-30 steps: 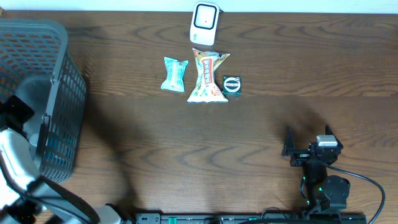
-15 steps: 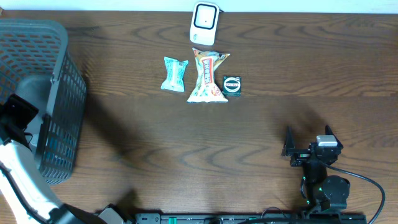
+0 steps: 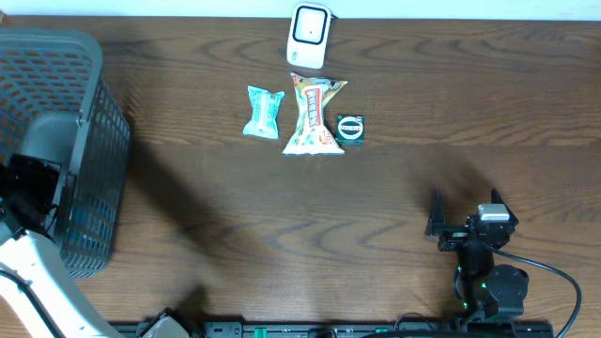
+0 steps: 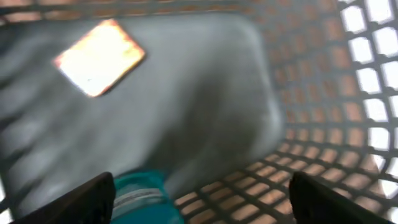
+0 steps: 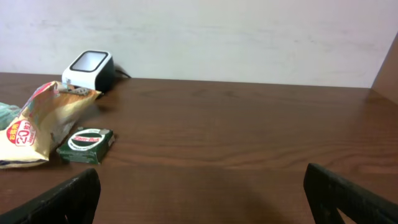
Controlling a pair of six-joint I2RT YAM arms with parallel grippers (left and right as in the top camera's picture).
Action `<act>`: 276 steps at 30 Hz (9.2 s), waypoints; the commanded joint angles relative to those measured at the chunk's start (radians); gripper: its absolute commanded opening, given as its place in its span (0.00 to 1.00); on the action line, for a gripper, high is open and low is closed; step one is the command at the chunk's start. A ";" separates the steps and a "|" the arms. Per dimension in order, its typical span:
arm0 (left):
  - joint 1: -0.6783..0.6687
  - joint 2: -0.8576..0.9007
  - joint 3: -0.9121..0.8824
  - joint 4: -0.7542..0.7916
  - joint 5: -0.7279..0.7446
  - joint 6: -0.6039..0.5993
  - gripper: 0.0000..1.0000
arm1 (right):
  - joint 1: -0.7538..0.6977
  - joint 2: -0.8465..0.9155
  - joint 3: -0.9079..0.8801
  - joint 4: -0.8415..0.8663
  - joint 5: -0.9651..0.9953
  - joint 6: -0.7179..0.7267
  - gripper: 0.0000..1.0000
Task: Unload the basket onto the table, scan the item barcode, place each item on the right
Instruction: 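Reach the left gripper down to the blue Listerine bottle in the basket, then grasp the Listerine bottle cap with the left gripper and lift it, then carry the bottle to the scanner and stand it right of the box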
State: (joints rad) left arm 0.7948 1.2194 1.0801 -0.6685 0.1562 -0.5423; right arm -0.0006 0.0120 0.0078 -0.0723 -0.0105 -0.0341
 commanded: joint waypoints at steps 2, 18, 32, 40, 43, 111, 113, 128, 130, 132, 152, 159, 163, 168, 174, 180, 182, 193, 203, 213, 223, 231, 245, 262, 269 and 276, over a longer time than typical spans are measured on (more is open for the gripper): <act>-0.002 -0.003 0.007 -0.032 -0.175 -0.065 0.91 | 0.010 -0.005 -0.002 -0.003 0.000 -0.005 0.99; -0.002 0.027 0.006 -0.178 -0.164 -0.087 0.98 | 0.010 -0.005 -0.002 -0.003 0.000 -0.005 0.99; -0.002 0.061 0.243 -0.255 -0.082 0.077 0.95 | 0.010 -0.005 -0.002 -0.003 0.000 -0.005 0.99; -0.002 0.202 0.415 -0.477 0.066 0.127 1.00 | 0.010 -0.005 -0.002 -0.003 0.000 -0.005 0.99; -0.002 0.200 0.415 -0.431 0.148 0.117 1.00 | 0.010 -0.005 -0.002 -0.003 0.000 -0.005 0.99; 0.005 0.365 0.472 -0.634 0.045 -0.019 0.82 | 0.010 -0.005 -0.002 -0.003 0.000 -0.005 0.99; 0.005 0.362 0.477 -0.649 0.046 -0.020 0.83 | 0.010 -0.005 -0.002 -0.003 0.000 -0.005 0.99; 0.005 0.363 0.472 -0.702 0.007 -0.020 0.76 | 0.010 -0.005 -0.002 -0.003 0.000 -0.005 0.99; 0.005 0.363 0.472 -0.702 0.007 -0.021 0.73 | 0.010 -0.005 -0.002 -0.003 0.001 -0.005 0.99; 0.005 0.363 0.466 -0.690 0.008 -0.021 0.73 | 0.010 -0.005 -0.002 -0.003 0.000 -0.005 0.99; 0.005 0.363 0.409 -0.655 0.019 -0.043 0.38 | 0.010 -0.005 -0.002 -0.003 0.000 -0.005 0.99; 0.005 0.363 0.409 -0.654 0.019 -0.043 0.34 | 0.010 -0.005 -0.002 -0.003 0.000 -0.005 0.99; 0.005 0.363 0.409 -0.654 0.019 -0.043 0.34 | 0.010 -0.005 -0.002 -0.003 0.000 -0.005 0.99; 0.005 0.363 0.414 -0.637 0.019 -0.043 0.33 | 0.010 -0.005 -0.002 -0.003 0.000 -0.005 0.99; 0.005 0.360 0.525 -0.632 0.062 -0.030 0.33 | 0.010 -0.005 -0.002 -0.003 0.000 -0.005 0.99; 0.005 0.337 0.695 -0.632 0.117 -0.009 0.28 | 0.010 -0.005 -0.002 -0.003 0.000 -0.005 0.99; 0.005 0.320 0.742 -0.632 0.125 -0.009 0.28 | 0.010 -0.005 -0.002 -0.003 0.000 -0.005 0.99; 0.005 0.132 0.840 -0.552 0.362 -0.063 0.28 | 0.010 -0.005 -0.002 -0.003 0.000 -0.005 0.99; -0.110 0.014 0.840 -0.350 0.585 -0.195 0.28 | 0.010 -0.005 -0.002 -0.003 0.000 -0.005 0.99; -0.570 0.166 0.840 -0.164 0.584 -0.251 0.28 | 0.010 -0.005 -0.002 -0.003 0.000 -0.005 0.99; -0.978 0.479 0.840 0.112 0.559 -0.271 0.28 | 0.010 -0.005 -0.002 -0.003 0.000 -0.005 0.99; -1.132 0.673 0.840 0.162 0.392 -0.164 0.28 | 0.010 -0.005 -0.002 -0.003 0.000 -0.005 0.99; -1.429 0.752 0.838 0.138 -0.111 0.116 0.28 | 0.010 -0.005 -0.002 -0.003 0.000 -0.005 0.99; -1.515 0.907 0.837 0.163 -0.191 0.153 0.29 | 0.010 -0.005 -0.002 -0.003 0.000 -0.005 0.99; -1.533 0.907 0.837 0.193 -0.191 0.153 0.29 | 0.010 -0.005 -0.002 -0.003 0.000 -0.005 0.99; -1.536 0.907 0.837 0.196 -0.190 0.153 0.38 | 0.010 -0.005 -0.002 -0.003 0.000 -0.005 0.99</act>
State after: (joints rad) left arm -0.7448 2.1292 1.8877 -0.4725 -0.0223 -0.3939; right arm -0.0006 0.0120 0.0078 -0.0723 -0.0105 -0.0341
